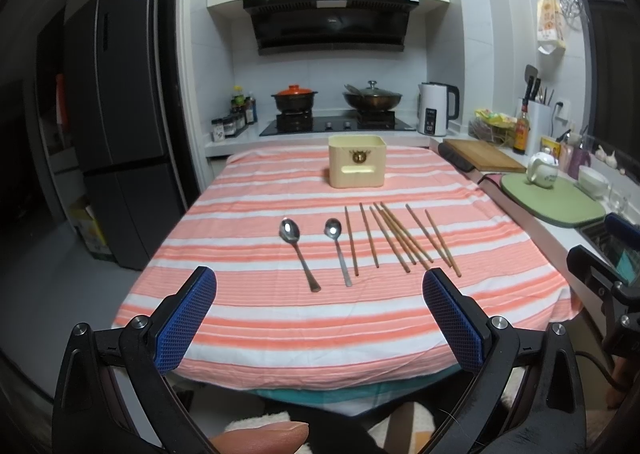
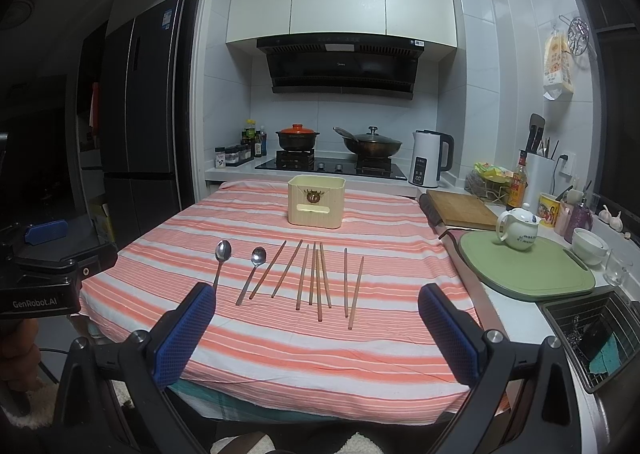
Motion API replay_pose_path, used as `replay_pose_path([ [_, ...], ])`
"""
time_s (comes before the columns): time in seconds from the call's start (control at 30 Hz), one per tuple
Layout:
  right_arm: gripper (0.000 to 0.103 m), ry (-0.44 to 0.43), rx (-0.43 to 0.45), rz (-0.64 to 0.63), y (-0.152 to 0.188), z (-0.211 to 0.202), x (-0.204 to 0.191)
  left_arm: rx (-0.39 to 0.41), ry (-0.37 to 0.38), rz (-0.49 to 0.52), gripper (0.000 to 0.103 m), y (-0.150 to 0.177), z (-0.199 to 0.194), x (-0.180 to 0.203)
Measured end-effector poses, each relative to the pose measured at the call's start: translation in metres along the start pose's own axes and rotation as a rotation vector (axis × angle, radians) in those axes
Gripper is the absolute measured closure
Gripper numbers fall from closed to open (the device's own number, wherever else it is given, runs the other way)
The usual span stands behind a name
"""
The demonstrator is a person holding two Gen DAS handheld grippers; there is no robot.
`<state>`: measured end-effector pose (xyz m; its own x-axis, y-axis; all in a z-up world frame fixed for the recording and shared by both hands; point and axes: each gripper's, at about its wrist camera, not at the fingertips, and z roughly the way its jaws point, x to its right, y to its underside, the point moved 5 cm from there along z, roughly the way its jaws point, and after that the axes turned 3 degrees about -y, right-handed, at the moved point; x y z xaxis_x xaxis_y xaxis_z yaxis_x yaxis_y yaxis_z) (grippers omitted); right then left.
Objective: Organize utensils
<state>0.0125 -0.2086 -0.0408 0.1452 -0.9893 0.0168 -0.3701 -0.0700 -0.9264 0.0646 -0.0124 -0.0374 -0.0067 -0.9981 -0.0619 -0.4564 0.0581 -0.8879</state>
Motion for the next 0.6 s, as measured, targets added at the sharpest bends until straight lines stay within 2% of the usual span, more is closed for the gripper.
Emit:
replay_pose_path([
  [0.2,0.0,0.001,0.001,0.0,-0.001,0.0,0.0,-0.008,0.004,-0.001,0.0,0.001,0.002,0.001],
  [0.4,0.0,-0.019,0.006,0.005,0.001,0.005,0.009,-0.069,0.044,-0.014,0.0,0.005,0.015,0.001],
  [0.6,0.0,-0.013,-0.015,0.01,0.003,0.018,0.016,-0.085,0.096,-0.035,0.0,0.006,0.023,0.001],
])
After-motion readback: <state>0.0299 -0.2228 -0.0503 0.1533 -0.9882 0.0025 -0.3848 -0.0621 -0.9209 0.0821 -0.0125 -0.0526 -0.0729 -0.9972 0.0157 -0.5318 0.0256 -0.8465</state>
